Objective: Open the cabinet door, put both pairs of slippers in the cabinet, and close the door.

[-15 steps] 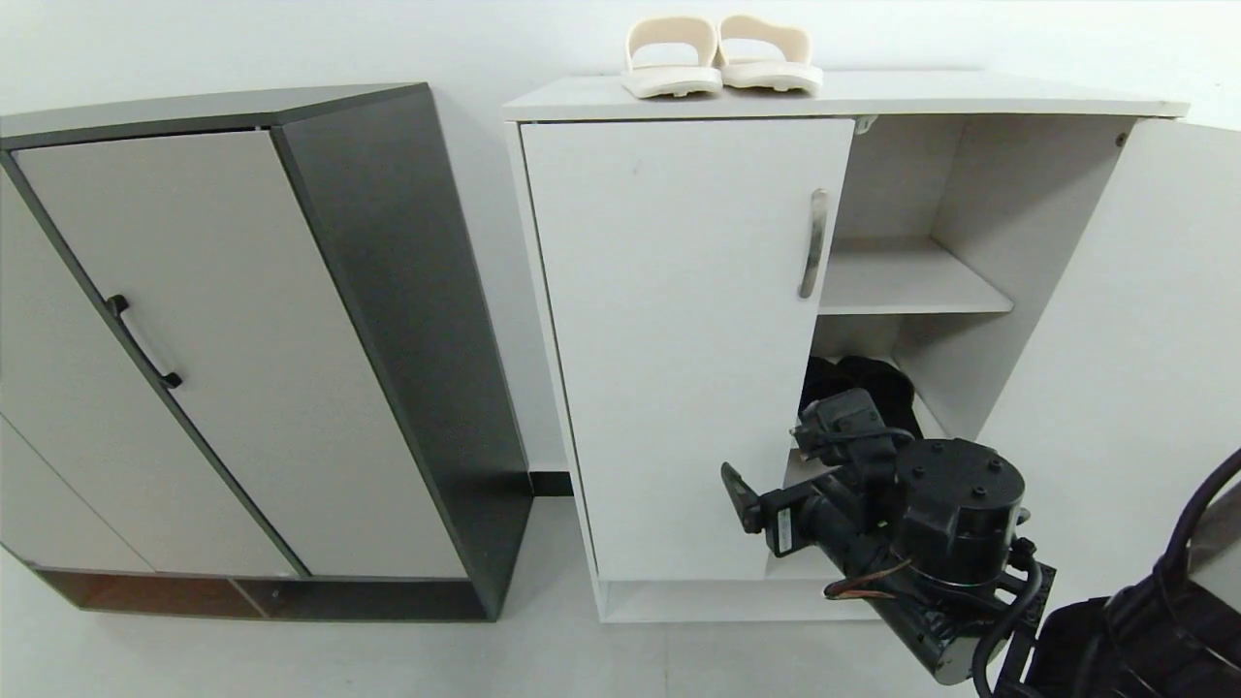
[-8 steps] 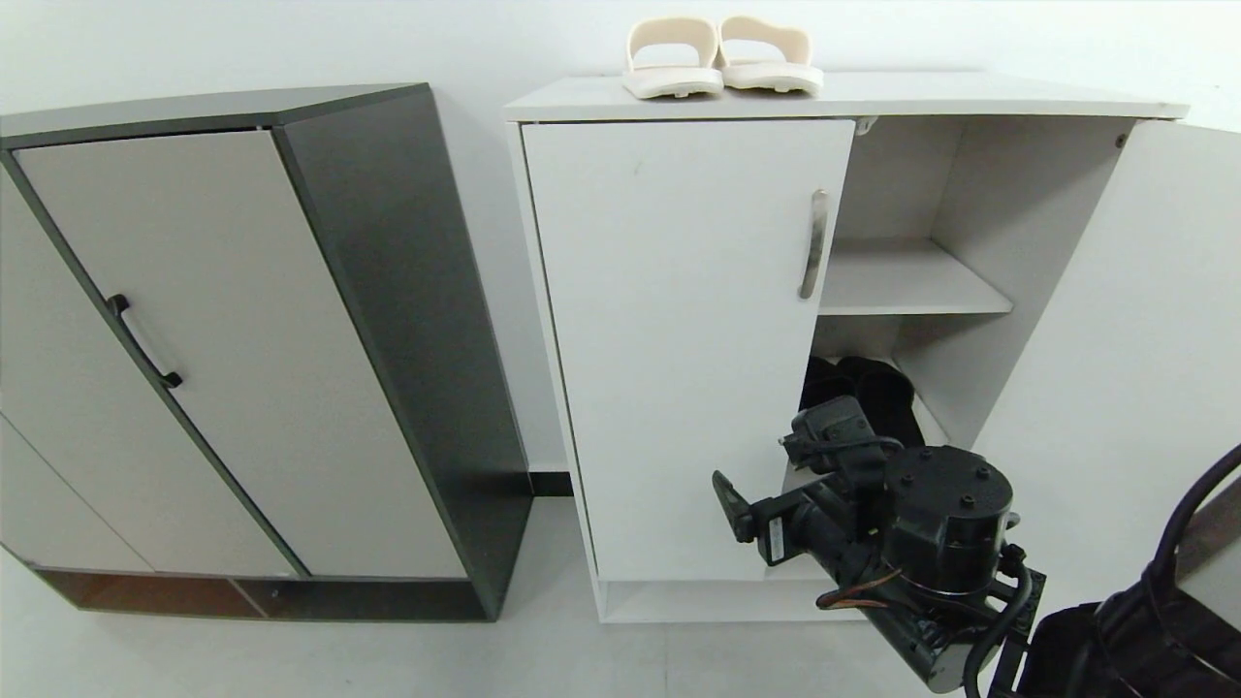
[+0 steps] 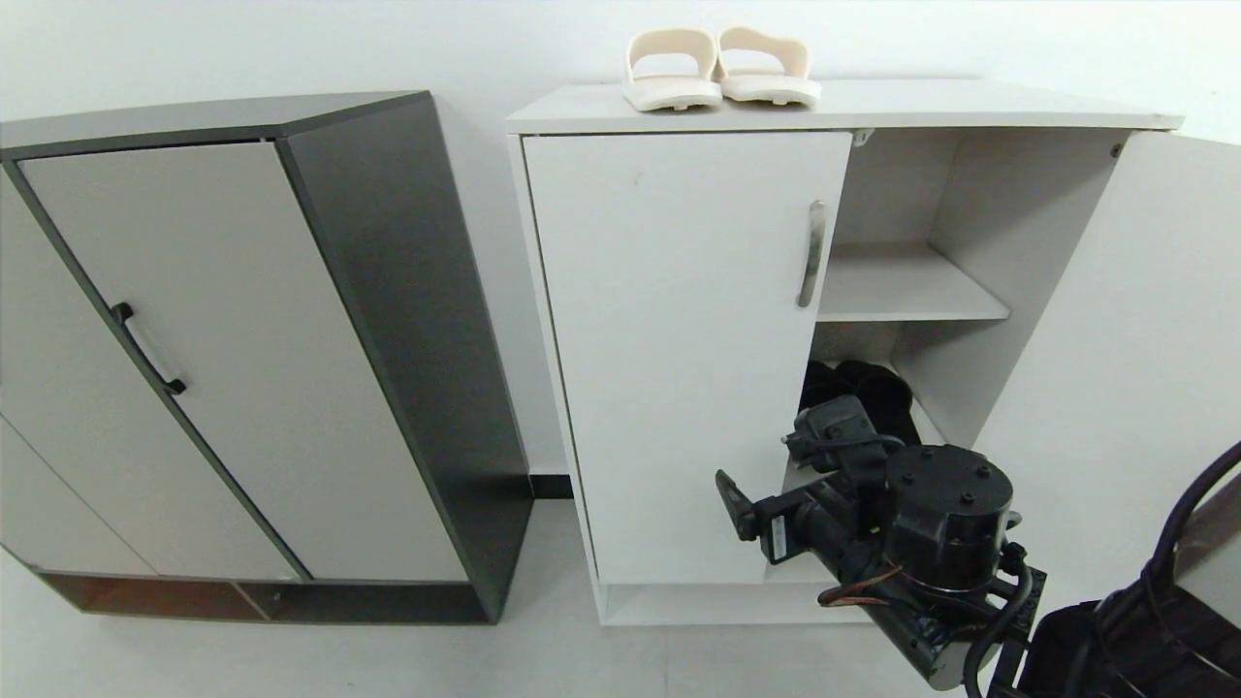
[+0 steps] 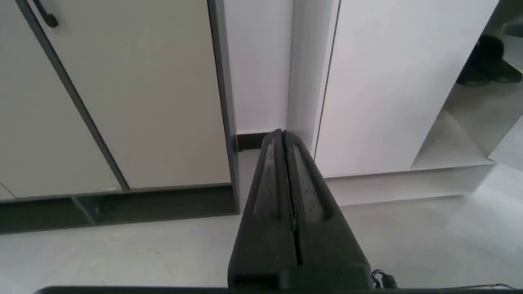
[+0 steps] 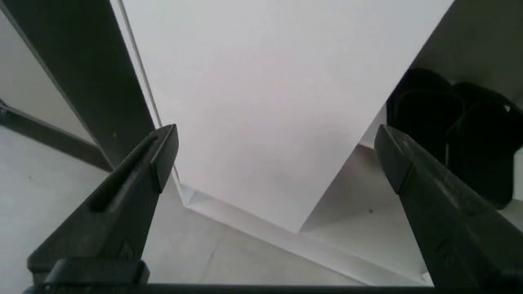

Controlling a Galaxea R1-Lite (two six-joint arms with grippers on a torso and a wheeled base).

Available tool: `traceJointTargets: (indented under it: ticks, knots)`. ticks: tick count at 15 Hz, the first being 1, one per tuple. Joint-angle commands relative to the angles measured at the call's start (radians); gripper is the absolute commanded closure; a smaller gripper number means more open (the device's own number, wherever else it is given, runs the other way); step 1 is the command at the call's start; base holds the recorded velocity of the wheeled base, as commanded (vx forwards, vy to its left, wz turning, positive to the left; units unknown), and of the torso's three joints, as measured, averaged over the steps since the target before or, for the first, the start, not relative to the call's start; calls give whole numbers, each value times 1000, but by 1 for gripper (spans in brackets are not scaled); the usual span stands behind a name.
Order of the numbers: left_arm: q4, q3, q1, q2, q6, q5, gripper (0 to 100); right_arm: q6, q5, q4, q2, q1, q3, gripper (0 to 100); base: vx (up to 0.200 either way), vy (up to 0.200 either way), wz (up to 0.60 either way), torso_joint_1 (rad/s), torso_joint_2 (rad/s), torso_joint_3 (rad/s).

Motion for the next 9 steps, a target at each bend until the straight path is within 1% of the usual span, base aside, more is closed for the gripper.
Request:
traceJointTargets:
  ticks: [1,2,5,9]
  knots:
    - [2,0,0,0,0,0,100,0,0,1,3,0,0,0,0,0,0,2,-129,-330]
    - [2,0,0,0,0,0,100,0,0,1,3,0,0,0,0,0,0,36,-242,-354]
    - [2,0,-1,0,0,0,100,0,0,2,5,0,0,0,0,0,0,43,-515,-360]
    - [2,0,-1,0,0,0,100,0,0,2,3,0,2,0,0,0,0,107,-463,-350]
